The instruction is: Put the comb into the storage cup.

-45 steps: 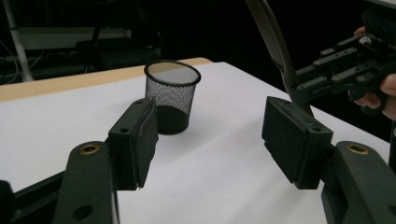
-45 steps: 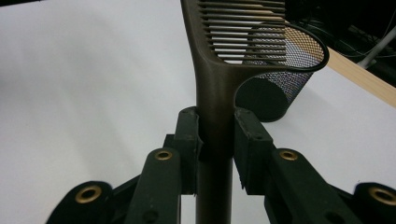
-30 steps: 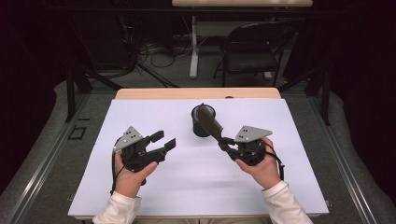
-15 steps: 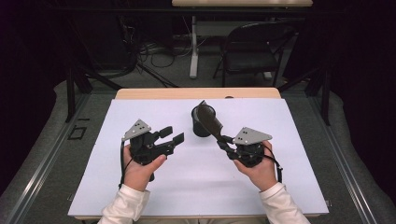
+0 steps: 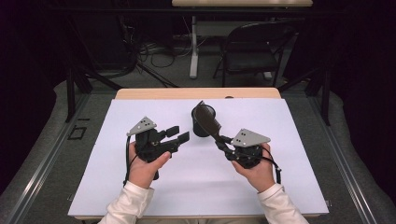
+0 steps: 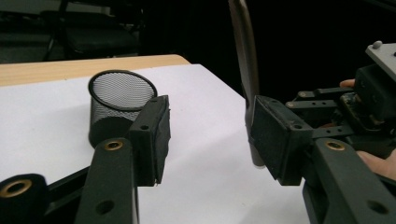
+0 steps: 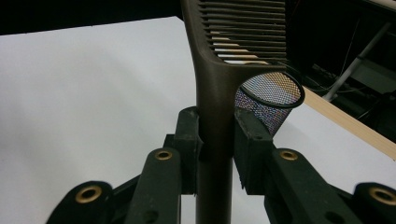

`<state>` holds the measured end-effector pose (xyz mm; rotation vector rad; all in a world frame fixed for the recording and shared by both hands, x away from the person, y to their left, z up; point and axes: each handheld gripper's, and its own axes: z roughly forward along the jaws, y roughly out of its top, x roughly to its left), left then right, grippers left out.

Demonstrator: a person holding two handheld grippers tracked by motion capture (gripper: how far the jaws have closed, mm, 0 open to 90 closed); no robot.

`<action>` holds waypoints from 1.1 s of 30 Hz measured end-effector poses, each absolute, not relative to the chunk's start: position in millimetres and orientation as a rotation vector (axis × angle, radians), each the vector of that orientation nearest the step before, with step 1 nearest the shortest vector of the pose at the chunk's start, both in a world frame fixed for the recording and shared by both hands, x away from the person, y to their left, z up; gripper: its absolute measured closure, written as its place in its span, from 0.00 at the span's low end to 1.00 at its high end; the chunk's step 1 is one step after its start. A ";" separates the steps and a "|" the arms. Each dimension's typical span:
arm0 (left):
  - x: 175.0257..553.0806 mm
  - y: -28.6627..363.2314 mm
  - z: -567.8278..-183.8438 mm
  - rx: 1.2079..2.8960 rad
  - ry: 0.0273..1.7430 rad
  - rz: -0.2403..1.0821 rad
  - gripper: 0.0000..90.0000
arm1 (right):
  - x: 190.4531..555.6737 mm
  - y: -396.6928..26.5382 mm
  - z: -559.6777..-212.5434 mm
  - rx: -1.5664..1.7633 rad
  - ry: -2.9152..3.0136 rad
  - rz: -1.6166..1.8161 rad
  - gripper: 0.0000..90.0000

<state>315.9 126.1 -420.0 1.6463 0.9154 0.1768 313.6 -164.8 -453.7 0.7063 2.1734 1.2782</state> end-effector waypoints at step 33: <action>327.1 110.9 -411.0 1.676 0.945 0.104 0.56 | 308.3 -157.1 -454.8 0.674 2.156 1.285 0.81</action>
